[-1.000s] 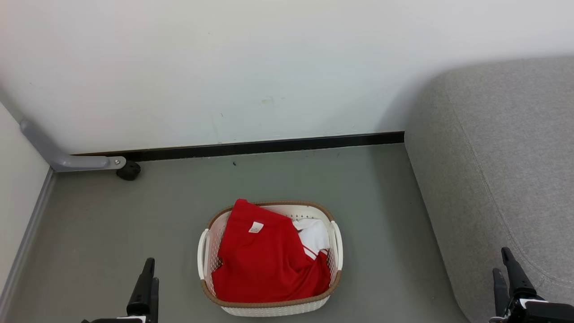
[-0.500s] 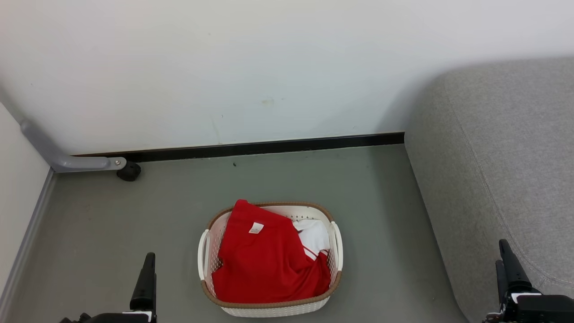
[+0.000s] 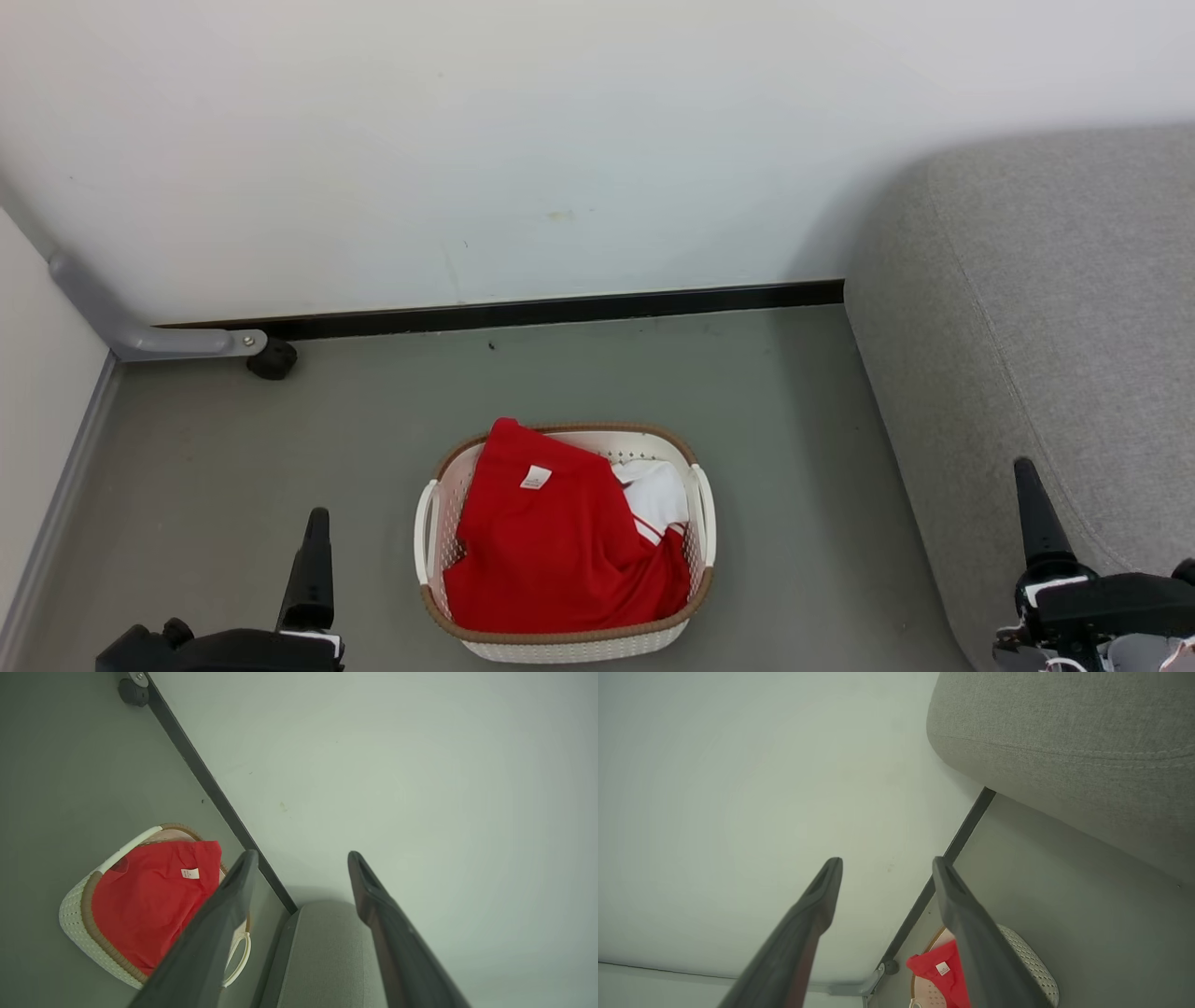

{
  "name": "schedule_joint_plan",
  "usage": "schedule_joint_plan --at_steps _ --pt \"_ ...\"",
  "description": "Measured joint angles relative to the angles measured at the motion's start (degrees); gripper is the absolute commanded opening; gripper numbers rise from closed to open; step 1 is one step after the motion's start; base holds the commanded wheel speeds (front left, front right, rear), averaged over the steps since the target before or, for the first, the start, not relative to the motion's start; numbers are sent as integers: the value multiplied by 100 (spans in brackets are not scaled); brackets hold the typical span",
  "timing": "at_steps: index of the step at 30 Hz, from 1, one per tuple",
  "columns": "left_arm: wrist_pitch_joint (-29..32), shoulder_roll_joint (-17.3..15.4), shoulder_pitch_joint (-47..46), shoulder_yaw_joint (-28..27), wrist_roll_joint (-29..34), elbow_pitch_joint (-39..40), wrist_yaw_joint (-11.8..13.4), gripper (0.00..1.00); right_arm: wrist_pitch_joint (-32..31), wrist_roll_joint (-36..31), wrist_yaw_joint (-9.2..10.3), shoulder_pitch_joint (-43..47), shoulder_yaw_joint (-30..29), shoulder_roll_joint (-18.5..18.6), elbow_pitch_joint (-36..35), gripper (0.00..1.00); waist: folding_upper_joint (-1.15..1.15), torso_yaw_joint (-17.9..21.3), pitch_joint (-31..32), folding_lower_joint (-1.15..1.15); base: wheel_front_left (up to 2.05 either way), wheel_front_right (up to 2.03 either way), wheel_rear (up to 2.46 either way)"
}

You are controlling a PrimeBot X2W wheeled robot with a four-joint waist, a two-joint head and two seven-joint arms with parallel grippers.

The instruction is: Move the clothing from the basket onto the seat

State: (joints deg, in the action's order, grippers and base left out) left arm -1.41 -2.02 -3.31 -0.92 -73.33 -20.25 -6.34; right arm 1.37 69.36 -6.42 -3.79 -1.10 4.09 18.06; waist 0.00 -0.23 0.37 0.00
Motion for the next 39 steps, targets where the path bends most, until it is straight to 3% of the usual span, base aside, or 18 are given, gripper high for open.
schedule_joint_plan --at_steps 17,28,39 --pt "-332 -275 -122 481 1987 5 133 100 335 -1812 38 -293 637 292 -67 100 0 -39 16 0 0 0 0" --pt "-571 -576 -158 753 3136 -181 131 100 566 -2796 90 -311 907 469 270 100 0 -51 23 0 0 0 0" --pt "-784 -676 -229 886 4098 -303 131 100 788 -3741 90 -429 1196 553 499 100 0 -34 45 0 0 0 0"
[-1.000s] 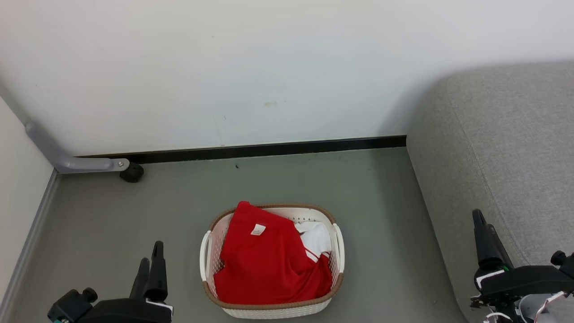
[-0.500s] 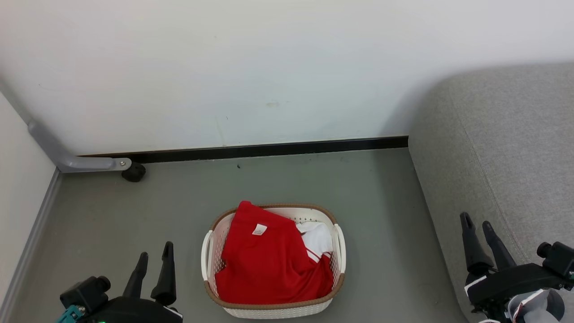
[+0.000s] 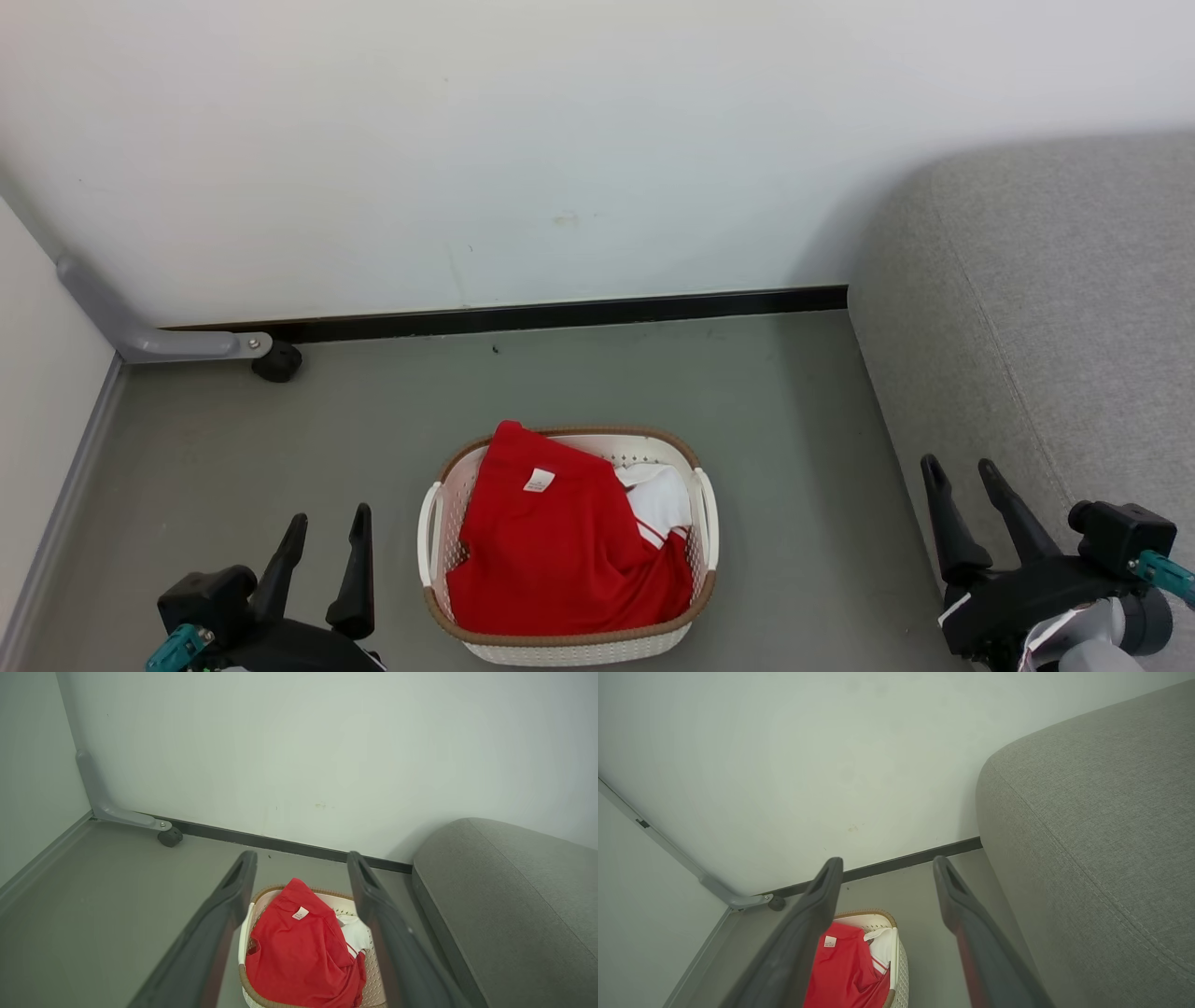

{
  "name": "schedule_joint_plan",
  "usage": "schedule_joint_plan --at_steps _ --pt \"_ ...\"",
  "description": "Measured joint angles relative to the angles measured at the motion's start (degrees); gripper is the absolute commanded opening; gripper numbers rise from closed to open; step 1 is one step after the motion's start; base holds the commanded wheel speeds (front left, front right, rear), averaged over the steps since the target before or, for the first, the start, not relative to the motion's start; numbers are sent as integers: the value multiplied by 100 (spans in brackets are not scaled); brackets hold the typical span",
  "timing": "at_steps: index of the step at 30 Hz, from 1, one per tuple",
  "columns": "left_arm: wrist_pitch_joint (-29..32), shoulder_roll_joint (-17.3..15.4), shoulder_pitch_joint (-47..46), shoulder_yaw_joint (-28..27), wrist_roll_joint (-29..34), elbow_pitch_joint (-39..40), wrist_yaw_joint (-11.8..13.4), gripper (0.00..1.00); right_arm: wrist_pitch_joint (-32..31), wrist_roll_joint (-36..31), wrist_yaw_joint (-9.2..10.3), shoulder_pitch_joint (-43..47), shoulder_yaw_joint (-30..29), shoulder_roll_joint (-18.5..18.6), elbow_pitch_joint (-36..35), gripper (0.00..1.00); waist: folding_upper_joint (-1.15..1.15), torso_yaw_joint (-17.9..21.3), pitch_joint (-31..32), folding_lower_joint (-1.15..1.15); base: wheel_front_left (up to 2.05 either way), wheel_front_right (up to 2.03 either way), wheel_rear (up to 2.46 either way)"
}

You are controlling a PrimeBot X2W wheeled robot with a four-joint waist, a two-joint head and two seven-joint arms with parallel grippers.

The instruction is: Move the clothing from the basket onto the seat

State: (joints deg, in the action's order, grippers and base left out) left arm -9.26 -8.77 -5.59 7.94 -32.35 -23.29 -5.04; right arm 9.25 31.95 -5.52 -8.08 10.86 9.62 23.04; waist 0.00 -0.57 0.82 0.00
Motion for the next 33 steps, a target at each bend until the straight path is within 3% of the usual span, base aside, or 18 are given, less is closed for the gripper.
schedule_joint_plan --at_steps 24,33 --pt "-504 -35 -102 168 1900 -171 -8 100 499 -1857 0 -196 407 88 275 100 0 3 31 0 0 0 0" --pt "-504 -25 -102 140 1942 -188 -53 100 499 -1872 4 -188 312 80 318 100 0 28 17 0 0 0 0"
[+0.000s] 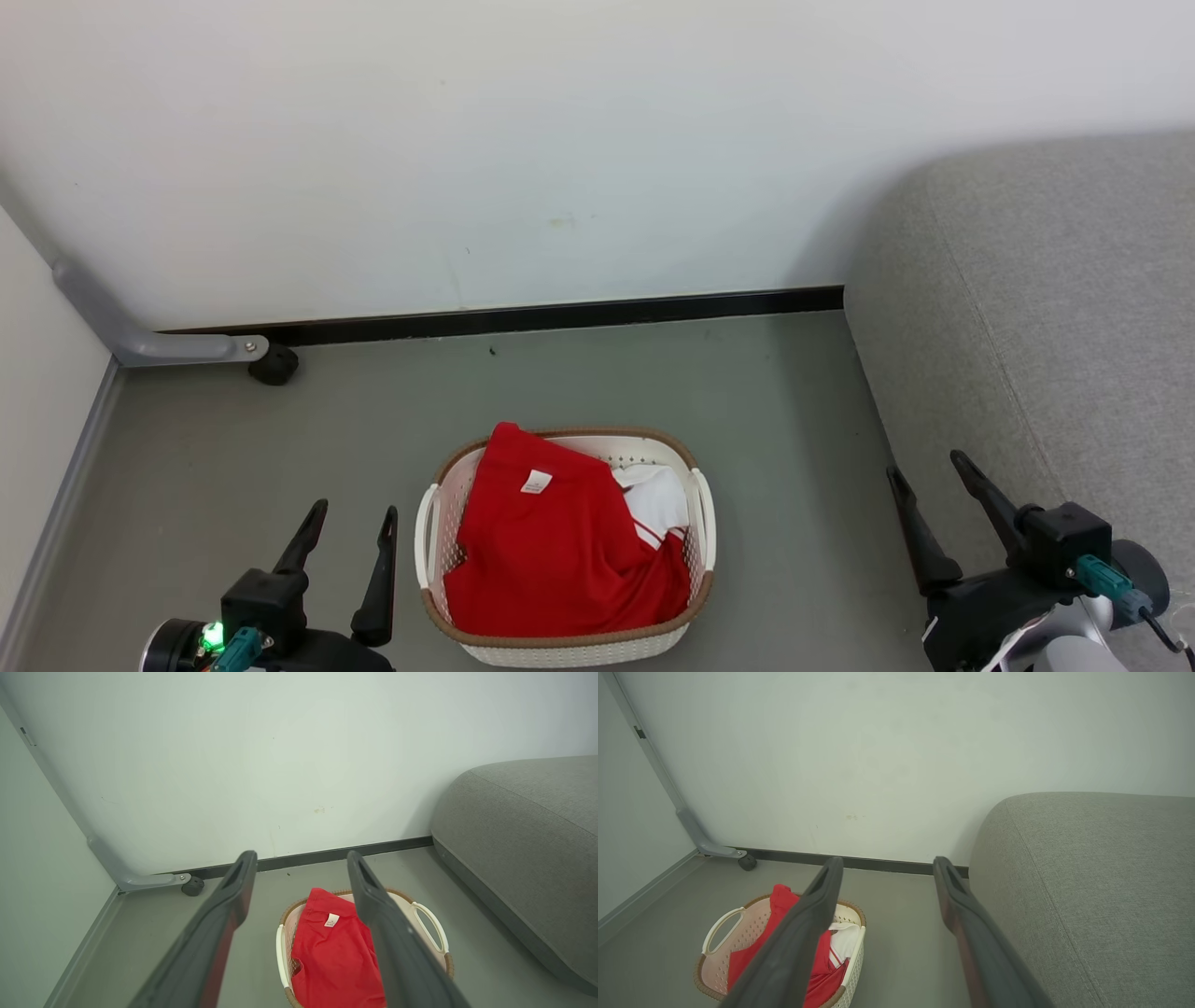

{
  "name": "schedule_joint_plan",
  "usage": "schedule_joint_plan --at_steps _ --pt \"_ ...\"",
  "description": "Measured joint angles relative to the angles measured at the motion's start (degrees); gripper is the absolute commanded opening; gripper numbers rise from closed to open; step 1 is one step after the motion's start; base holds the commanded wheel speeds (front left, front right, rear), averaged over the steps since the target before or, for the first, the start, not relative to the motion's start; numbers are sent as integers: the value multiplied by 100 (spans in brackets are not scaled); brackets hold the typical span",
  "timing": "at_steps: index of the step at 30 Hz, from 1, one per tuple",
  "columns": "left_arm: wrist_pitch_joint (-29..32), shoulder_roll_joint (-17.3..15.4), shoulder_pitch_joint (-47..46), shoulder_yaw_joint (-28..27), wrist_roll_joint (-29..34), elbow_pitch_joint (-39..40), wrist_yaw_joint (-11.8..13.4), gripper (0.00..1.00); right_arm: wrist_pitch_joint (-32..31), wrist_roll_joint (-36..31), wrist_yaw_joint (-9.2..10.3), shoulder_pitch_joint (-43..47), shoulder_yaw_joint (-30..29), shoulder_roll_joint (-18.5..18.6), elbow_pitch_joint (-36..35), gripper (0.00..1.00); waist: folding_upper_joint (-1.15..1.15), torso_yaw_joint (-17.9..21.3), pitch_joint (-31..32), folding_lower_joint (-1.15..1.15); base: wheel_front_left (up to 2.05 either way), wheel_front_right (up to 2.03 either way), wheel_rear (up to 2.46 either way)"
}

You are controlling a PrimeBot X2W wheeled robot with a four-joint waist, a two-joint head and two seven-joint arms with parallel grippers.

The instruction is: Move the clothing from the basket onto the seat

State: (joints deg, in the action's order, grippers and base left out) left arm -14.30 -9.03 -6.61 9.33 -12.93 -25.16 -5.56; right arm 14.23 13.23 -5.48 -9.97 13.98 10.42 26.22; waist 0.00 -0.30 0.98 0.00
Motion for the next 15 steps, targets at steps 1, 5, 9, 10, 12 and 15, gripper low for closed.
schedule_joint_plan --at_steps 1,5,9,10,12,15 --pt "0 0 0 -9 0 -3 0 100 0 0 0 2 -14 -3 0 100 0 5 -4 0 0 0 0" --pt "0 0 4 -71 0 -3 -1 100 0 -22 0 4 -26 -24 -12 100 0 34 -37 0 0 0 0" --pt "0 13 4 -90 1 18 -7 100 0 -53 0 3 -32 -40 -32 100 0 85 -108 0 0 0 0" --pt "0 16 4 -93 1 22 -7 100 0 -76 0 3 -35 -43 -48 100 0 99 -129 0 0 0 0" --pt "0 24 5 -94 1 44 -13 100 0 -115 0 4 -52 -57 -91 100 0 129 -178 0 0 0 0" --pt "0 51 5 -93 44 141 -51 100 1 -119 0 7 -77 -84 -191 100 0 170 -282 0 0 0 0"
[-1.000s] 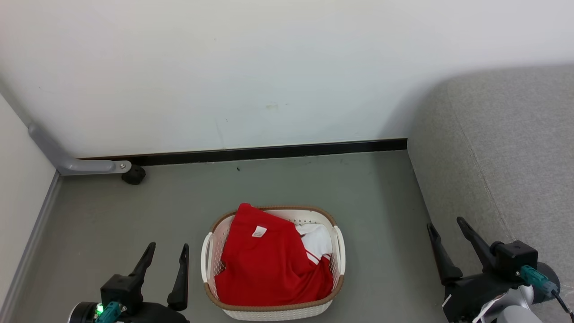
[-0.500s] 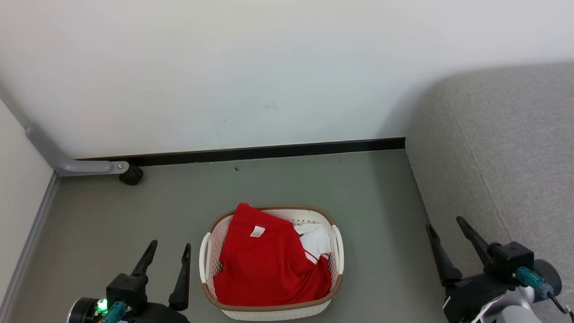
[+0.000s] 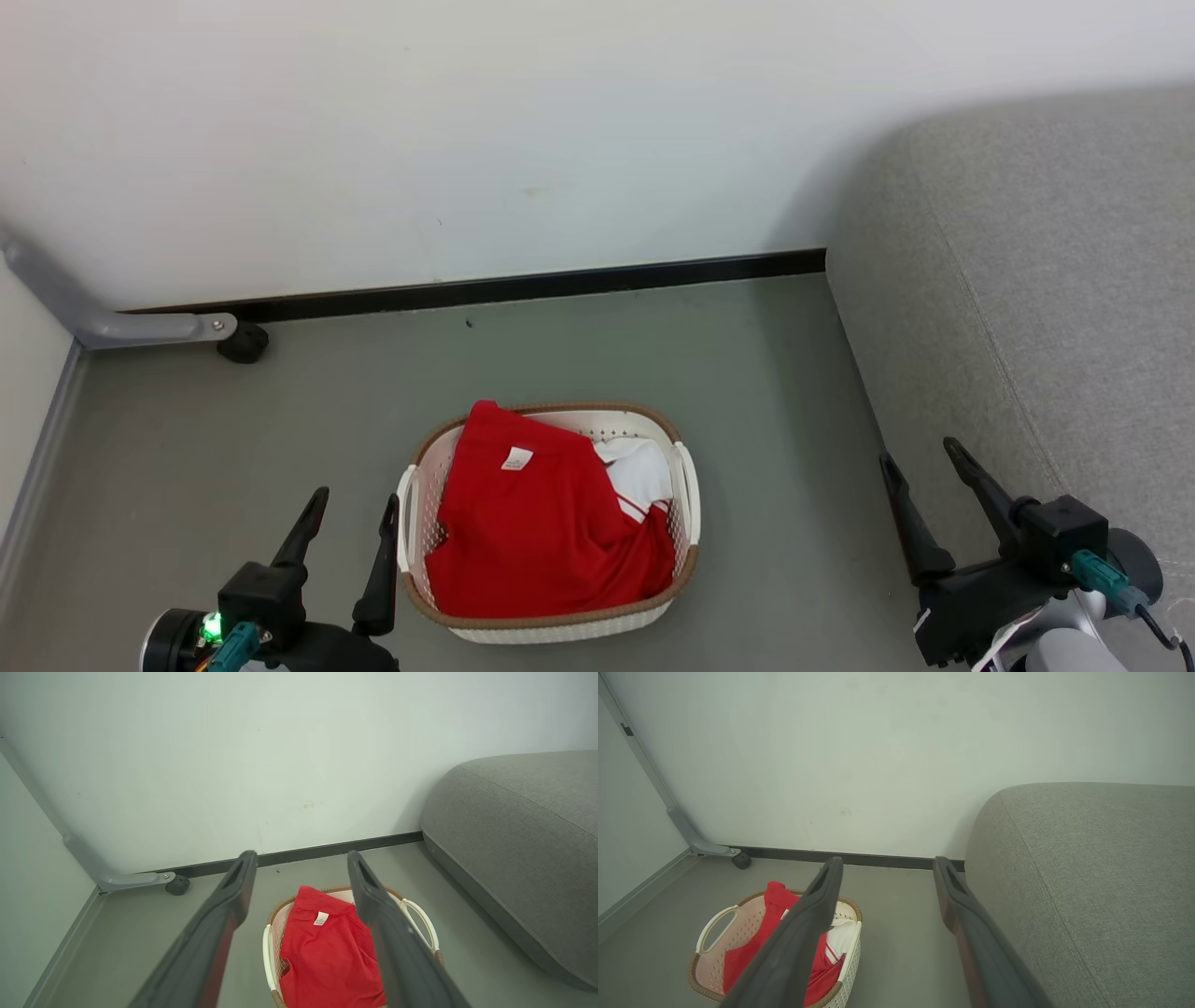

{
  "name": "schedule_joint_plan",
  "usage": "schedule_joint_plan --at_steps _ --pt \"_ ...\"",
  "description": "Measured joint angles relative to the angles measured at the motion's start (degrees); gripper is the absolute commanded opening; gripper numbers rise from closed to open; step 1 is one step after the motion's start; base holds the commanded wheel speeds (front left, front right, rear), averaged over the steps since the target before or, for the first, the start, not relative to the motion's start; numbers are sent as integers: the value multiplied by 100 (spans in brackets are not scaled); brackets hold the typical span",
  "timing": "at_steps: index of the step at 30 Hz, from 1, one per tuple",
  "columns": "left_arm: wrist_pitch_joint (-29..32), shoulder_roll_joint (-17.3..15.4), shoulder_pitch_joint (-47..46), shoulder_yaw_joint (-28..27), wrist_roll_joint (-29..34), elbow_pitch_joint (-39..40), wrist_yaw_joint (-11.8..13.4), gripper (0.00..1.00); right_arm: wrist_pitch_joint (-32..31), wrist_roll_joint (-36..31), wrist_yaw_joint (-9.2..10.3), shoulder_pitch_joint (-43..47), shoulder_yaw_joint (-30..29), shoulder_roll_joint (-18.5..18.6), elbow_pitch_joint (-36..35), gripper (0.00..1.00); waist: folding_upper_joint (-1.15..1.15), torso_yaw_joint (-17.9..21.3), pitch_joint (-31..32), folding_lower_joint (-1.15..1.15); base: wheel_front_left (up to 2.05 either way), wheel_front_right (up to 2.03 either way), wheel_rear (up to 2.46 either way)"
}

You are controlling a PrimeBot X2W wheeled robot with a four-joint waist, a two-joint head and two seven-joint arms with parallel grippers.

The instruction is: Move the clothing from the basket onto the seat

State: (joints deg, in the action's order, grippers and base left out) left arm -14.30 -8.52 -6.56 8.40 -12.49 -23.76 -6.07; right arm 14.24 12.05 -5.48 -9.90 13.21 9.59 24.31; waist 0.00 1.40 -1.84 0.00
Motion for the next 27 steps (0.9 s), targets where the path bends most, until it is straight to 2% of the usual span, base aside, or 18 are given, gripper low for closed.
schedule_joint_plan --at_steps 8,15,27 --pt "0 99 -87 57 -2 192 -8 100 2 -67 1 -14 -26 -54 -236 100 0 108 -382 0 0 0 0" --pt "0 156 -632 178 57 361 -55 100 3 -151 1 -250 -30 -199 -536 100 0 282 -963 1 0 0 0" --pt "-1 -31 -1287 180 264 299 -56 100 3 -254 -1 -700 78 -372 -927 100 0 700 -1898 1 0 0 0"
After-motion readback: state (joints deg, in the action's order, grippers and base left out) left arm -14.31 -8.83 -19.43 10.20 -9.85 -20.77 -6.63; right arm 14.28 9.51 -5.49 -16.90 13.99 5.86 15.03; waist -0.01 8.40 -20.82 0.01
